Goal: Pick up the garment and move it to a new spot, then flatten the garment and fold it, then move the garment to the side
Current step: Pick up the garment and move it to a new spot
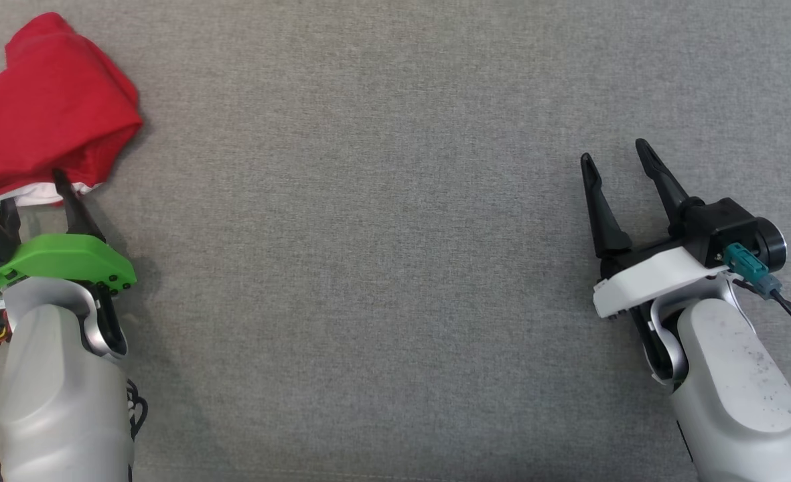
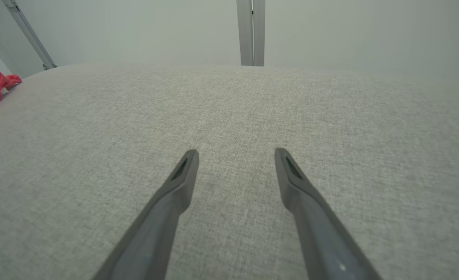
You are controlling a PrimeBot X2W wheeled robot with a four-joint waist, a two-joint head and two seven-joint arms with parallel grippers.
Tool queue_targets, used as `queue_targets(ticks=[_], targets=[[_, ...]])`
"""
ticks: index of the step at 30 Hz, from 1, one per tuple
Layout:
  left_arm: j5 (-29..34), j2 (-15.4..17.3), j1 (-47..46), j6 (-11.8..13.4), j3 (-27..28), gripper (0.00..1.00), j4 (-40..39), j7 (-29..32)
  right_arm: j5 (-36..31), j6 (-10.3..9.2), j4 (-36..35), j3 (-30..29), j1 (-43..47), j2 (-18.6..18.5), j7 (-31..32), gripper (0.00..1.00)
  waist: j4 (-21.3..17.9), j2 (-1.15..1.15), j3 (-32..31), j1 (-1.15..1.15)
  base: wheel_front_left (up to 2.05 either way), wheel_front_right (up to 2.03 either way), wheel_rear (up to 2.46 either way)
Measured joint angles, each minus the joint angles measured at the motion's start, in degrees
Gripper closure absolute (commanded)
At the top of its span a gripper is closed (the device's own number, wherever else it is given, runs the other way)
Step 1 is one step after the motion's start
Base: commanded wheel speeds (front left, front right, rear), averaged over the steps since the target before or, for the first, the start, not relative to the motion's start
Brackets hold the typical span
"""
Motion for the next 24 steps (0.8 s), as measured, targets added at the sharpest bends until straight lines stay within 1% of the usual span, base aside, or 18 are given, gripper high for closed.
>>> queue_targets(ticks=[1,2,8,13,17,20,24], targets=[[0.6,0.0,0.0,0.0,0.2,0.62,-0.6,0.0,-0.2,0.0,0.0,0.0,-0.1,0.0,0.0,0.0,-0.3,0.0,0.3,0.0,0.0,0.0,0.0],[1.1,-0.1,0.0,0.0,0.3,1.0,-1.2,0.0,-0.3,0.0,0.0,-0.1,-0.3,0.1,0.0,0.0,-0.6,0.0,0.6,0.0,0.0,0.0,0.0],[4.5,-0.4,0.5,-0.6,0.7,1.0,-9.0,0.0,-0.2,0.0,1.1,-1.0,-0.5,1.2,0.0,0.0,-1.5,0.0,-0.4,0.0,0.0,0.0,0.0],[8.3,-0.4,0.6,-3.0,-2.4,1.0,-15.1,0.0,1.0,0.0,2.1,-1.7,0.4,3.3,0.0,0.0,-2.0,0.0,-3.2,0.0,0.0,0.0,0.0],[10.7,-0.3,-0.9,-4.5,-5.9,1.0,-17.7,0.0,2.2,0.0,2.4,-2.1,1.3,4.7,0.0,0.0,-3.6,0.0,-5.5,0.0,0.0,0.0,0.0],[11.6,-0.6,-3.2,-5.7,-9.4,1.0,-17.1,0.0,3.0,0.0,3.1,-2.4,2.8,5.2,0.0,0.0,-5.9,0.0,-6.8,0.0,0.0,0.0,0.0],[12.3,-1.7,-5.9,-7.2,-16.1,1.0,-14.9,0.0,4.6,0.0,3.4,-2.4,3.8,5.4,0.0,0.0,-9.6,0.0,-8.2,0.0,0.0,0.0,0.0]])
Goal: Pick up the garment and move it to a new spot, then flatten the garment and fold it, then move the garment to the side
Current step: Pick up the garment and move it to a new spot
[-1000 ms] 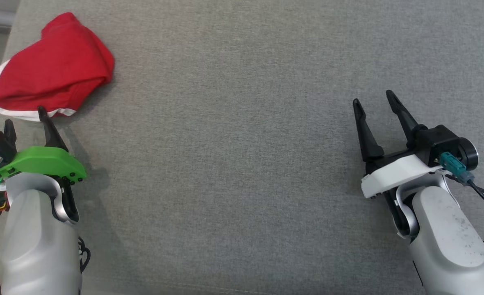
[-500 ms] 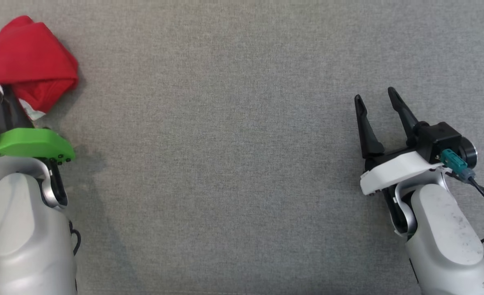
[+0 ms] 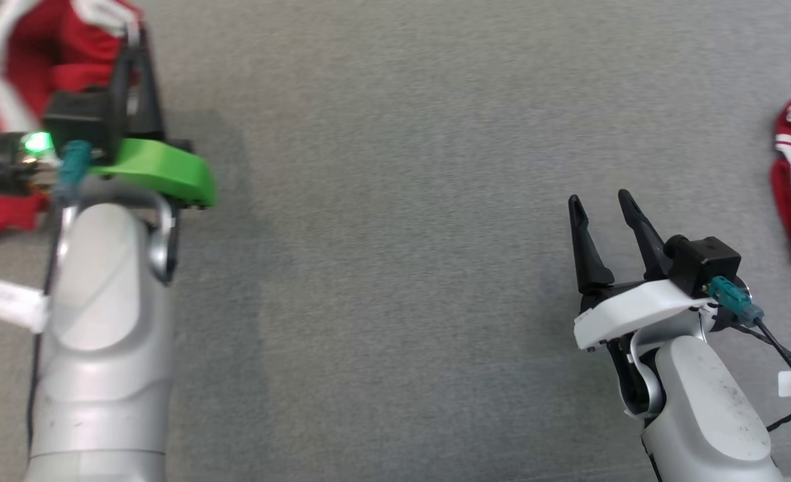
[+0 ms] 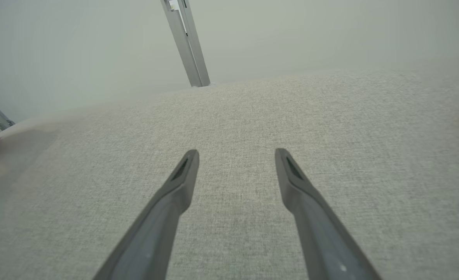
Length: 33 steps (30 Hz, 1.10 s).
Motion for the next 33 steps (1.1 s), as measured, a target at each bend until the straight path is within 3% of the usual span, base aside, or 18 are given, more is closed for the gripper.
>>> queue_targets(ticks=[3,4,7,11,14,17,22,33], targets=[[-0.6,-0.8,-1.9,-0.9,-6.2,1.0,1.8,0.0,1.4,0.0,0.0,0.0,0.2,0.0,0.0,0.0,-2.9,0.0,-0.9,0.0,0.0,0.0,0.0],[-2.8,-0.9,-2.7,-1.3,-12.0,1.0,2.5,0.0,1.8,0.0,0.2,-0.1,0.3,0.0,0.0,0.0,-4.9,0.0,-1.4,0.0,0.0,0.0,0.0],[-7.6,-0.9,-2.4,-1.6,-22.2,1.0,2.1,0.0,2.3,0.0,0.5,-0.6,0.4,0.0,0.0,0.0,-7.4,0.0,-2.2,0.0,0.0,0.0,0.0],[-11.2,-1.1,1.4,-1.8,-34.6,1.0,2.0,0.0,2.4,0.0,0.7,-1.4,1.3,0.0,0.0,0.0,-9.2,0.0,-3.9,0.0,0.0,0.0,0.0],[-12.6,-1.1,5.3,-1.8,-40.6,1.0,4.4,0.0,2.4,0.0,0.6,-1.9,1.9,0.0,0.0,0.0,-9.5,0.0,-5.4,0.0,0.0,0.0,0.0],[-13.5,-1.1,9.0,-1.6,-42.3,1.0,7.8,0.0,2.4,0.0,0.6,-2.2,2.3,0.0,0.0,0.0,-8.9,0.0,-6.8,0.0,0.0,0.0,0.0],[-15.0,-0.8,14.7,0.5,-40.5,1.0,12.0,0.0,2.4,-0.01,0.7,-1.9,3.2,0.1,0.0,0.0,-7.1,0.0,-9.0,0.0,0.0,0.0,0.0],[-16.7,2.9,26.1,9.4,-32.1,1.0,13.6,0.0,3.5,-0.01,1.7,1.1,6.7,0.1,0.0,0.0,-3.4,0.0,-16.0,-0.01,0.0,0.0,0.0]])
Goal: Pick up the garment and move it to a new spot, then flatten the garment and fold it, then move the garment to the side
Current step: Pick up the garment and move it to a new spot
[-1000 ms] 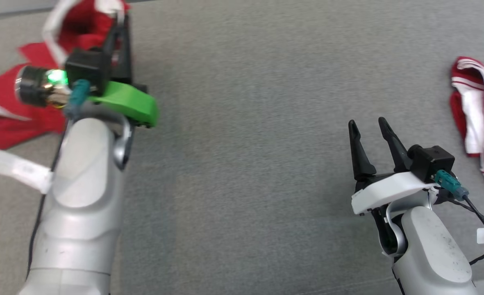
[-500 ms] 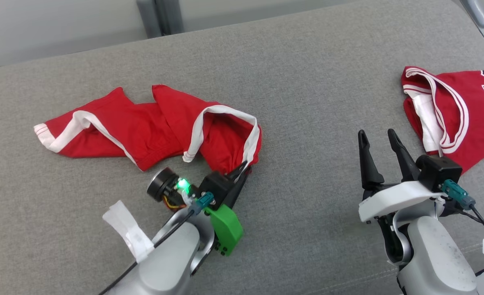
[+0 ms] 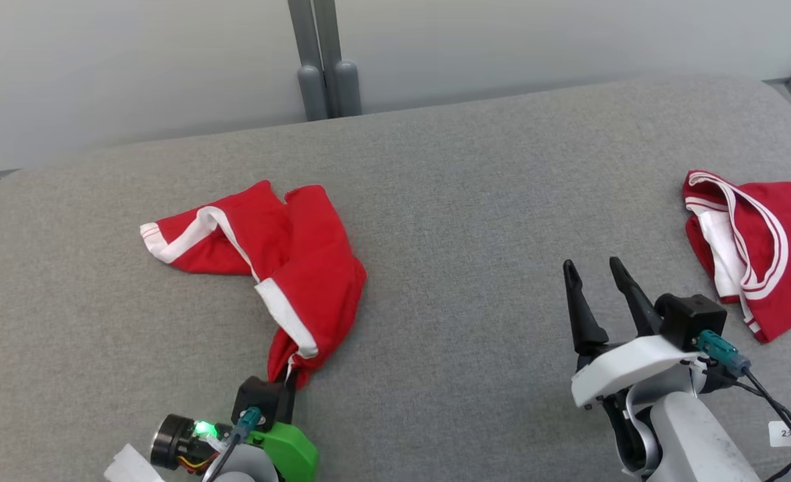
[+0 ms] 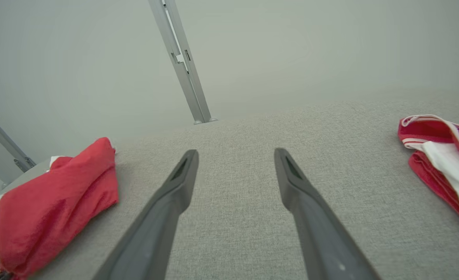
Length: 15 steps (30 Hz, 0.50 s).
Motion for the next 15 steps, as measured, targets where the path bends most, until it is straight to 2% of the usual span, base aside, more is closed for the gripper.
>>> queue_targets(ticks=[3,4,5,6,10,15], targets=[[-0.6,0.1,1.5,1.5,2.6,1.0,-1.8,0.0,0.5,0.0,0.0,1.5,0.3,0.0,0.0,0.0,1.4,0.0,-1.2,0.0,0.0,0.0,0.0],[-0.8,0.2,1.9,1.7,3.1,0.87,-2.4,0.0,0.7,0.0,0.0,2.2,0.3,0.0,0.0,0.0,1.9,0.0,-1.4,0.0,0.0,0.0,0.0],[-0.7,0.1,2.1,1.7,3.3,0.28,-2.9,0.0,0.7,0.0,0.1,2.9,0.2,0.0,0.0,0.0,2.5,0.0,-1.6,0.0,0.0,0.0,0.0],[-0.7,0.0,2.3,1.6,3.6,0.0,-3.4,0.0,0.7,0.0,0.2,3.8,0.2,0.0,0.0,0.0,3.0,0.0,-1.7,0.0,0.0,0.0,0.0],[-0.7,-1.3,3.3,1.7,5.3,0.0,-6.4,0.0,1.1,0.0,1.0,8.6,-1.0,0.0,0.0,0.0,5.3,0.0,-1.7,0.0,0.0,0.0,0.0],[0.6,-2.6,4.0,1.6,7.2,0.0,-11.2,0.0,1.1,0.01,5.0,16.8,-7.2,0.0,0.0,0.0,8.8,0.0,-0.6,0.0,0.0,0.0,0.0]])
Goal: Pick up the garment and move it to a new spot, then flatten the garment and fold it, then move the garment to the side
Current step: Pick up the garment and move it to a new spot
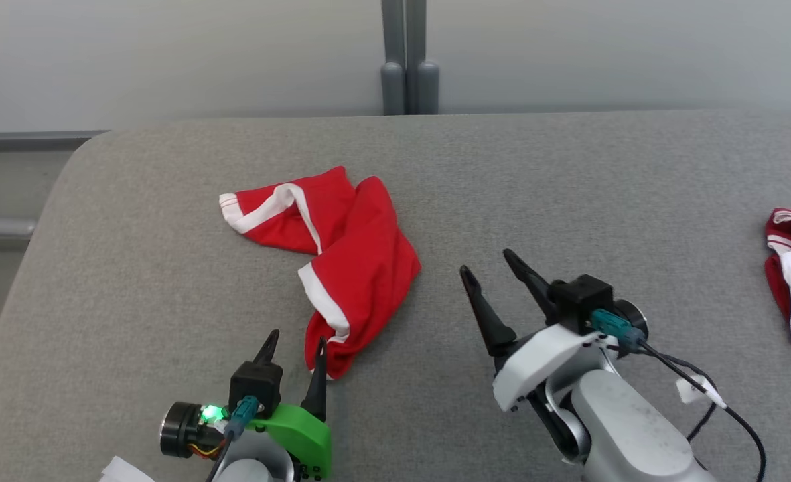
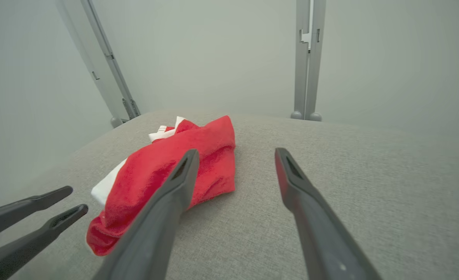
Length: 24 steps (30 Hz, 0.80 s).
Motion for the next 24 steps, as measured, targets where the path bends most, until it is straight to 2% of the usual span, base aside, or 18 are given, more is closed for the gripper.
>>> queue_targets(ticks=[4,14,18,20,24], targets=[[0.8,-0.7,0.7,-0.5,0.8,0.0,-2.2,0.0,-0.1,0.0,6.3,6.4,-8.1,-0.1,1.3,0.0,3.5,0.0,1.1,0.0,0.0,0.0,0.0],[-0.3,-1.2,1.1,-1.0,-0.3,0.0,-4.3,0.0,2.7,-0.03,21.7,11.8,-23.8,-3.4,5.9,0.0,13.1,0.0,3.9,0.0,0.0,0.0,0.0],[-1.9,-1.2,1.1,-0.4,-1.5,0.0,-5.0,0.0,5.8,-0.02,22.5,17.6,-26.3,-2.8,7.2,0.0,16.2,0.0,5.4,0.0,0.0,0.0,0.0],[-2.5,-1.2,1.1,0.0,-2.1,0.0,-5.4,0.0,8.5,-0.02,21.5,22.5,-27.1,-2.8,8.7,0.0,17.5,0.0,6.4,0.0,0.0,0.0,0.0],[-3.6,-1.2,1.0,0.6,-2.9,0.0,-5.6,0.0,12.3,0.01,20.7,30.3,-29.3,-4.8,12.8,0.0,19.3,0.0,8.1,0.0,0.0,0.0,0.0]])
